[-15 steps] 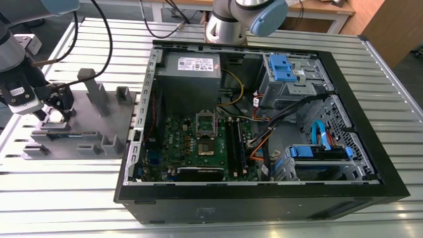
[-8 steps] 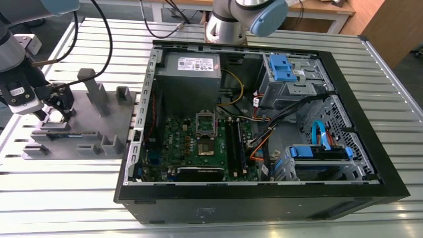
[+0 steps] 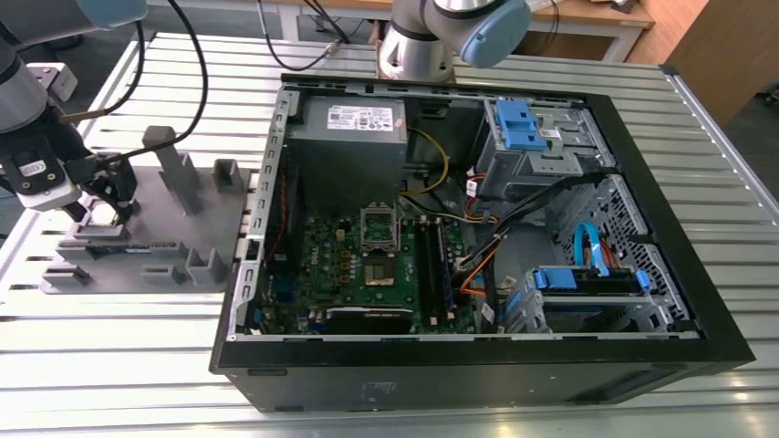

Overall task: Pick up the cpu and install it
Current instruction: 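Pick up the cpu and move it towards the insertion slot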

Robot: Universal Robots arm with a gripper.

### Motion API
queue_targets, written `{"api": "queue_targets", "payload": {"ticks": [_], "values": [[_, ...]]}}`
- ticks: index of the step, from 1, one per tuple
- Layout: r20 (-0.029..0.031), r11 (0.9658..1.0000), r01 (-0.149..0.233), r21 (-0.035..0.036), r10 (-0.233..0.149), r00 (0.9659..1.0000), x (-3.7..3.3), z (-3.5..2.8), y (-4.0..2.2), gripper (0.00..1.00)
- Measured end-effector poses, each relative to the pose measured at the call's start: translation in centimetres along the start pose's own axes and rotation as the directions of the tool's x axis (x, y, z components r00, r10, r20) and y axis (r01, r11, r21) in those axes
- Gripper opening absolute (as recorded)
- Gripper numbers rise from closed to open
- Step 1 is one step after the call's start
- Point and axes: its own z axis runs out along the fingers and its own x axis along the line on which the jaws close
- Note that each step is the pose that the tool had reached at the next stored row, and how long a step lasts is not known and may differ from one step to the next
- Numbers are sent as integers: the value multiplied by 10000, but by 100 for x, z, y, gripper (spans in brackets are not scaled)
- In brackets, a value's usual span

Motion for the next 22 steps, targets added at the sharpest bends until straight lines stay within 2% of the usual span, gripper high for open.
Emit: {"api": "queue_targets", "payload": {"ticks": [14, 16, 17, 22], "values": [[-3, 10000, 0, 1, 0, 10000, 1, 13, 4, 65], [-3, 10000, 0, 1, 0, 10000, 1, 14, 4, 63], [-3, 10000, 0, 1, 0, 10000, 1, 14, 4, 56], [-1, 10000, 0, 1, 0, 10000, 2, 18, 4, 56]]}}
